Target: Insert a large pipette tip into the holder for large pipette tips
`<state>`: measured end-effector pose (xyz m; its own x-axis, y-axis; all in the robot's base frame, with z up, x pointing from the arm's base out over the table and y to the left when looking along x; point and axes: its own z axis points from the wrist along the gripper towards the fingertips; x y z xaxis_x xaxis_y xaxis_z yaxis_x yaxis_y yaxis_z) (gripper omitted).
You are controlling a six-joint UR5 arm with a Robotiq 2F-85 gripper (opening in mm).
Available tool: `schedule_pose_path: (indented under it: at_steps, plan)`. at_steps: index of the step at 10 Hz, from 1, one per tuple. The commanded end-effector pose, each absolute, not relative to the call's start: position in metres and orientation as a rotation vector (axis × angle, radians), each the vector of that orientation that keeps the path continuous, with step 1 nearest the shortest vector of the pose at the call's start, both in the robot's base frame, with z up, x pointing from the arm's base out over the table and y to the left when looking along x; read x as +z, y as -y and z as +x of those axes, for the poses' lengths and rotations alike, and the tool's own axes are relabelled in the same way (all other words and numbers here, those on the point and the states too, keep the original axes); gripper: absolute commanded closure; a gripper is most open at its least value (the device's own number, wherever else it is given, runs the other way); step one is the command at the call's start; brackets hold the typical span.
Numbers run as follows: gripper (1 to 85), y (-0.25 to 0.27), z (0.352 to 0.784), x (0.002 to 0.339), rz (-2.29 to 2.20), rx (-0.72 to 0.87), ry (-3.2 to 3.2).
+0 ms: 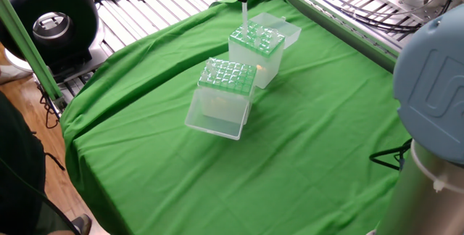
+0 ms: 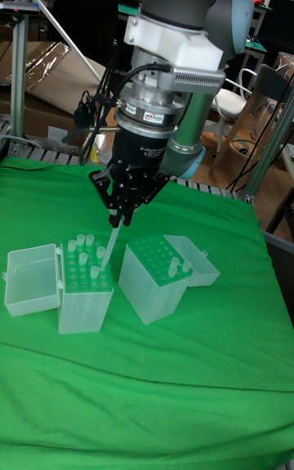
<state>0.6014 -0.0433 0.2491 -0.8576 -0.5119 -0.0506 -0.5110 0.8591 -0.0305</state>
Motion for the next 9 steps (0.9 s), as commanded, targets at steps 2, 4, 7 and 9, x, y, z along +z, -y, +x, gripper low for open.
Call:
schedule_pose_path:
  at_steps: [2, 4, 7, 9]
  plan:
    - [53.3, 0.039, 0.605, 0.244, -0.886, 0.002, -2.927]
    - [57.7, 0.042, 0.607, 0.244, -0.851, -0.024, -2.936]
    - [62.3, 0.031, 0.606, 0.244, -0.570, -0.001, -3.001]
    - [64.0, 0.035, 0.603, 0.243, -0.390, -0.018, -3.047]
